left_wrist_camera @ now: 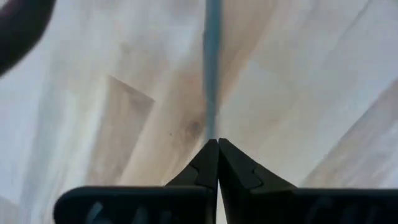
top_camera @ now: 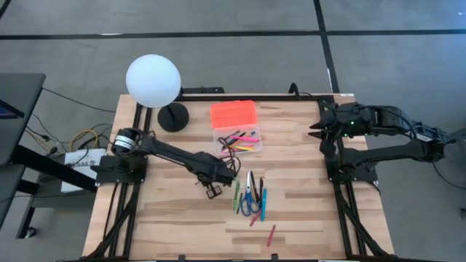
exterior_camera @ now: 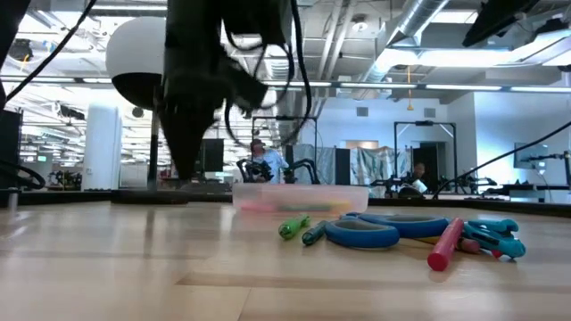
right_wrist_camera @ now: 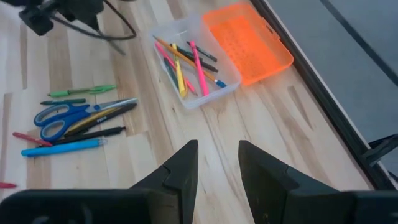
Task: Pick & place school supplies into a supply box
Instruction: Put the gray pen into the supply box
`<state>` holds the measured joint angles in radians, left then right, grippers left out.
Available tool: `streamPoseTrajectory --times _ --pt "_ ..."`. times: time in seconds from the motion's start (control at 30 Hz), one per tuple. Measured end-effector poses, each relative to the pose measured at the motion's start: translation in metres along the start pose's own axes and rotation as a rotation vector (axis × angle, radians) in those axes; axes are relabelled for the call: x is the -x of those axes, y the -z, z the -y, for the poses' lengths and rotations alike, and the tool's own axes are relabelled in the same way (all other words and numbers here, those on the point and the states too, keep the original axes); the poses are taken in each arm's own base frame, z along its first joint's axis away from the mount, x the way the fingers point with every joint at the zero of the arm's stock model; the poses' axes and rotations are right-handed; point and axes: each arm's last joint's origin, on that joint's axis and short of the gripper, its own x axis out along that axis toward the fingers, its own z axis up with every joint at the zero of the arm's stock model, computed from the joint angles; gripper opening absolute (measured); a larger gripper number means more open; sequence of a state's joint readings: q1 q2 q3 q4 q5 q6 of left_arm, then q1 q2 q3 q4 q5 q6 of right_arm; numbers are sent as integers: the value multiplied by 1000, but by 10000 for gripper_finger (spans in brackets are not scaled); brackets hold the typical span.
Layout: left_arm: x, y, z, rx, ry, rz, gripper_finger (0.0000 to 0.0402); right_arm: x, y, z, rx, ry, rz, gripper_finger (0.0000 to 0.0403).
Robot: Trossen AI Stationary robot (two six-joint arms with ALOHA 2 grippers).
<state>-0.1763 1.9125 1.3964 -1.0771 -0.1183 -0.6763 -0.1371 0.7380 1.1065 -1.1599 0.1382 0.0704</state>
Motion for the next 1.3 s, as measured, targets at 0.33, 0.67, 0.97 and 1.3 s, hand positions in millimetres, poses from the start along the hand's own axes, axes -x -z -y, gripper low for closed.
streamPoseTrajectory --times 0.33,0.67,0.97,1.3 --pt "28 -42 -50 58 15 219 3 0 -7 0 -7 -4 68 107" --pt "16 -55 -103 -169 19 87 39 0 -6 0 -97 -7 60 107" --pt "1 -46 -110 -318 129 -12 161 0 -6 0 -115 -7 60 107" --pt "-29 -23 -88 -369 195 -39 175 0 -6 1 -98 34 65 107"
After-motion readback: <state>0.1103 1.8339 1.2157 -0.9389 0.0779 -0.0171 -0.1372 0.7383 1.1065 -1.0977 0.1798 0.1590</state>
